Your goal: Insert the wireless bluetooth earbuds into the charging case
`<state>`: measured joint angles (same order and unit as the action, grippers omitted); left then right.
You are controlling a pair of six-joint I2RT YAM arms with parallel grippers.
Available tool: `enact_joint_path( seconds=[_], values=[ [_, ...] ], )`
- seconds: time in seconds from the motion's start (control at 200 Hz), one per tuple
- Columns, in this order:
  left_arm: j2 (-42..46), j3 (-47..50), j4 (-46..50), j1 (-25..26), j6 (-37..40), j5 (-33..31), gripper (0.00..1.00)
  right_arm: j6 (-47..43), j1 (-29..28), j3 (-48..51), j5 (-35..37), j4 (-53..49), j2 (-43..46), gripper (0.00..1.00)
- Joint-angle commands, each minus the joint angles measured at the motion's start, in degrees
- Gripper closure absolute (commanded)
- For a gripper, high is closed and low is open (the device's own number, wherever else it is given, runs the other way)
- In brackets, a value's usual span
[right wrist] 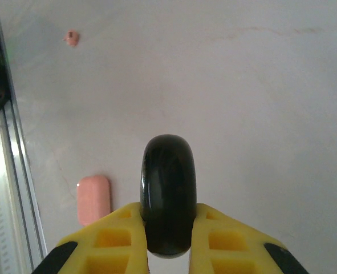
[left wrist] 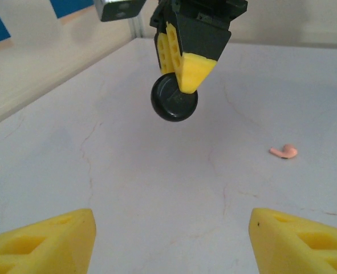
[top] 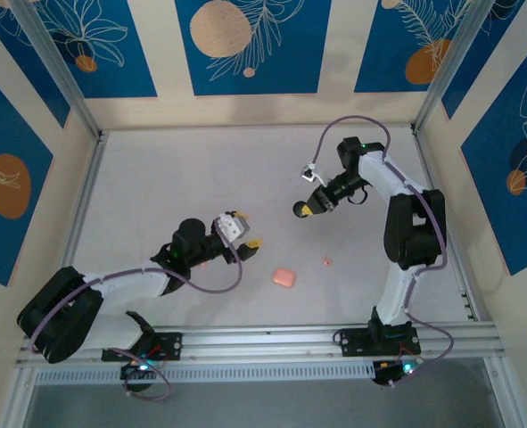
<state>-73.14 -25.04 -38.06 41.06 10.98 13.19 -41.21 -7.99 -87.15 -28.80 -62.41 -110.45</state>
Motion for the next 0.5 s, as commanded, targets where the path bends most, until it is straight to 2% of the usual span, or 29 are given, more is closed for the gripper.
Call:
enact_joint_path(
  seconds=[0.0, 0.18, 0.495],
  values=[
    [1.7, -3.3, 8.9, 0.5, 0.3, -3.4, 0.32, 2.9, 2.1, -4.1, 0.6, -6.0, -4.8, 0.94],
    [1.7, -5.7, 16.2, 0.5, -0.4, -5.7, 0.32, 3.2, 5.0, -8.7, 3.7, -10.0, -11.5, 0.94],
    [-0.1, -7.8, 19.2, 0.6, -1.8, -6.4, 0.32, 3.0, 8.6, -13.7, 6.9, -13.7, -18.0, 0.93]
  ],
)
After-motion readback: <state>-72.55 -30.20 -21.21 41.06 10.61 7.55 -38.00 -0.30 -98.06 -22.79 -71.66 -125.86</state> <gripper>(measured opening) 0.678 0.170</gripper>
